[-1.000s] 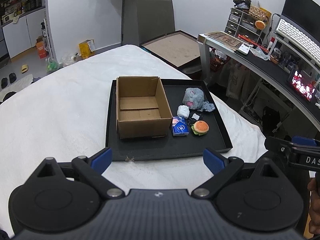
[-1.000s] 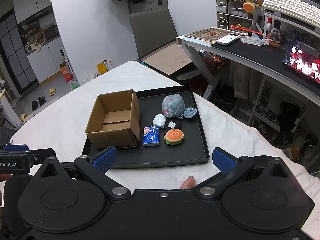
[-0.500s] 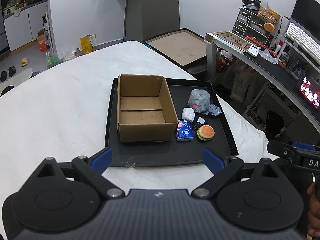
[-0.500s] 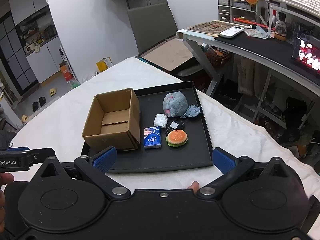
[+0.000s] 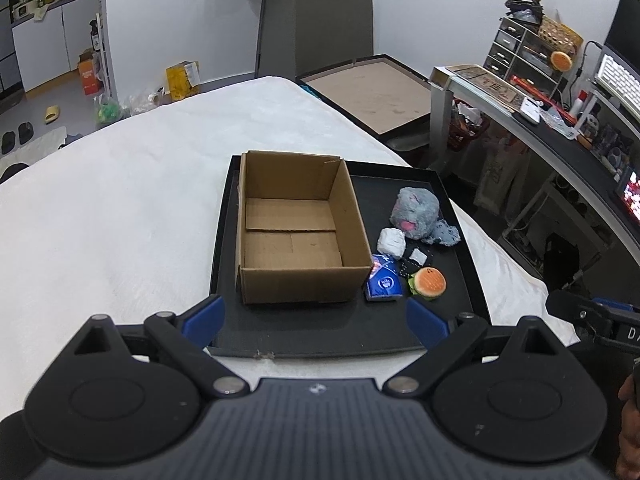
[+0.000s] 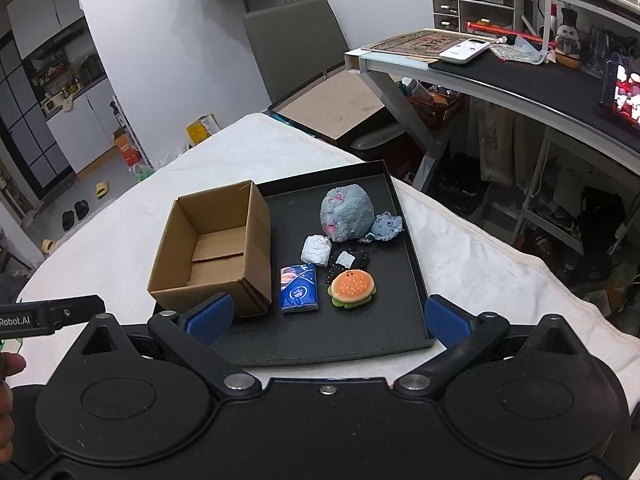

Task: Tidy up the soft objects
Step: 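Move the left tool to the box rim while the right tool approaches the hamburger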

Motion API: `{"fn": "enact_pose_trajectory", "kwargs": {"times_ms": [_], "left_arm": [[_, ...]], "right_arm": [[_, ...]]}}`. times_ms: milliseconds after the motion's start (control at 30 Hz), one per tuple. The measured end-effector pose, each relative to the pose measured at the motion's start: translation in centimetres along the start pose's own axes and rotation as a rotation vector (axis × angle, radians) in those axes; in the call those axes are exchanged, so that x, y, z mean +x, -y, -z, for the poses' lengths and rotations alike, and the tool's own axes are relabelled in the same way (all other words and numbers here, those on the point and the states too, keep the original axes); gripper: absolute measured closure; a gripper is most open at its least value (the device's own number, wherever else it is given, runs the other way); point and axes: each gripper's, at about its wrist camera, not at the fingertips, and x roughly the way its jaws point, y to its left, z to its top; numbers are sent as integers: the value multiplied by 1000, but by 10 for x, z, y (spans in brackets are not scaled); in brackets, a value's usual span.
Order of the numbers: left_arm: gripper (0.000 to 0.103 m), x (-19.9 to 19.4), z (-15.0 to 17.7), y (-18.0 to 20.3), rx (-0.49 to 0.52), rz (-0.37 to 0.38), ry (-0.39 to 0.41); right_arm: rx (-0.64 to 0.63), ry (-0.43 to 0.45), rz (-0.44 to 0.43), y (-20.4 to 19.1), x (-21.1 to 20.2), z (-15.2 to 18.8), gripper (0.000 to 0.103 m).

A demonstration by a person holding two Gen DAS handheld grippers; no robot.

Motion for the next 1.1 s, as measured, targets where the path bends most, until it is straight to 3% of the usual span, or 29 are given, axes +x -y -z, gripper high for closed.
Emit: {"fn": "enact_pose_trajectory", "kwargs": {"times_ms": [400, 1100], "left_arm": [[9, 38, -20, -27, -43, -47, -23], [32, 131, -34, -56, -80, -68, -127]], "right_arm": [[-7, -43, 7, 3, 43, -14, 0], [46, -143, 93, 18, 135, -26, 0]]}}
